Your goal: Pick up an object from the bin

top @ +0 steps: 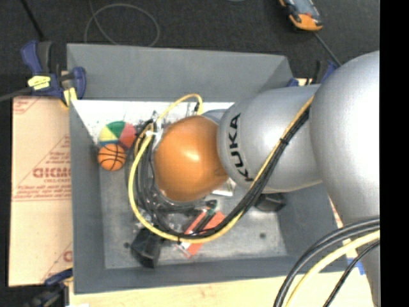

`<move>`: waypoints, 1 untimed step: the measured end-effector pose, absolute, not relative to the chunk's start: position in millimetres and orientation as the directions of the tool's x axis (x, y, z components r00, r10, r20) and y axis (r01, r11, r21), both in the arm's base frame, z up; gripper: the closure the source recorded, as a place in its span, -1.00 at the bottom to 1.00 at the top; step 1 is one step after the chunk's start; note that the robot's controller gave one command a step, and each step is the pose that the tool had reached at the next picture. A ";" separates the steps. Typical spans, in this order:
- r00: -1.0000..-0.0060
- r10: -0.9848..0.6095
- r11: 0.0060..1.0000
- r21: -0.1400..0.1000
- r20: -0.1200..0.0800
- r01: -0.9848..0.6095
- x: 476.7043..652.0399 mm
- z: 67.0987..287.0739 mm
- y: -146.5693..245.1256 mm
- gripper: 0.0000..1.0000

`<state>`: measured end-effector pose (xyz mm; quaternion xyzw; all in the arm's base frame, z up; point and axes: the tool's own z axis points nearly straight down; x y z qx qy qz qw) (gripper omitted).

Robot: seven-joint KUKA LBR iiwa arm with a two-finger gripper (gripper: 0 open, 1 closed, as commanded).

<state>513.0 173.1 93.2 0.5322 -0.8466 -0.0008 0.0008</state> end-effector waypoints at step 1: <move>-0.433 -0.901 0.433 0.006 0.005 -0.901 511.6 115.9 172.7 1.00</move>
Offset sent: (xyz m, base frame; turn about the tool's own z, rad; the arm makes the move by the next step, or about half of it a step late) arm 0.0001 0.0001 0.0643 0.0000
